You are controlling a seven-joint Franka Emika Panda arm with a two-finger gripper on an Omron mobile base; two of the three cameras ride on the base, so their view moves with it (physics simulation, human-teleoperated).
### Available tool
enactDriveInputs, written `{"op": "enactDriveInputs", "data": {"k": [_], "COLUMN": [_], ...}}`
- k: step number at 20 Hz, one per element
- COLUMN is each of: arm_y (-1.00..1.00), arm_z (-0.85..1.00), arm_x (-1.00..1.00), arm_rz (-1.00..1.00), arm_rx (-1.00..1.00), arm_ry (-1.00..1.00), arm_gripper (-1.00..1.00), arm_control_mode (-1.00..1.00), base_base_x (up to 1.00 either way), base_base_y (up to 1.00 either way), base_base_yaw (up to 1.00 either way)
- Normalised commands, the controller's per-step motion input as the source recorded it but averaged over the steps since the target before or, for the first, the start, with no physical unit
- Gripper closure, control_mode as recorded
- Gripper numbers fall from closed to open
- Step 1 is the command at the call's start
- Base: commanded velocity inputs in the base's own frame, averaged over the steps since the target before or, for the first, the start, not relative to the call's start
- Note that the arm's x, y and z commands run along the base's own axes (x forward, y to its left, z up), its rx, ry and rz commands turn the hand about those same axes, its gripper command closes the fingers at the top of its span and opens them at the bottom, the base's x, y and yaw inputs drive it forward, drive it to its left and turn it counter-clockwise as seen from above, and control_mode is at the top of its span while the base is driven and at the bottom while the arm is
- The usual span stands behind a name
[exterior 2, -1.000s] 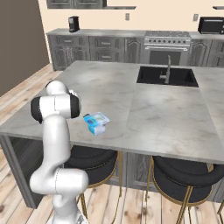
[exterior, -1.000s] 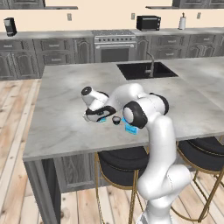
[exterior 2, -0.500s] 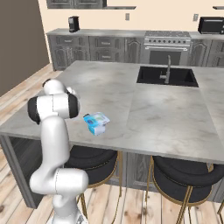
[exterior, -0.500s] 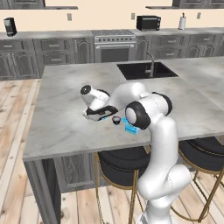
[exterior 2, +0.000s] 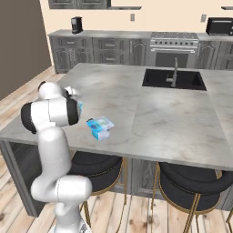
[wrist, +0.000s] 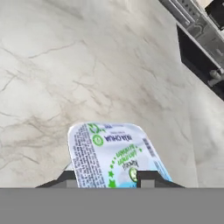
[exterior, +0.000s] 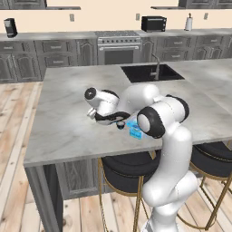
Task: Stack the yogurt containers by placing the smaller containers on top of the larger containers.
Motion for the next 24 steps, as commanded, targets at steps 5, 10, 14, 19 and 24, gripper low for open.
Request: {"op": "enactDriveInputs", "data": {"k": [5,10,14,19,24], "arm_y": [-0.15,-0.22,-0.29,-0.27,-0.27], "arm_z": [0.56,0.42,0.33,0.37,0.38], "arm_x": [-0.28,-0.33,-0.36,-0.48,-0.47], "arm_rz": [-0.05,-0.07,-0.07,-0.05,-0.01], "arm_rx": [0.00,0.00,0.00,0.00,0.00], "arm_ry": [-0.22,-0.19,-0.15,-0.12,-0.01], "arm_gripper": [1.00,1.00,1.00,1.00,1.00], "arm_control_mode": [-1.00,-1.00,-1.00,-1.00,-1.00], "base_base_x": [0.00,0.00,0.00,0.00,0.00], "base_base_y": [0.00,0.00,0.00,0.00,0.00], "base_base_yaw": [0.00,0.00,0.00,0.00,0.00]}}
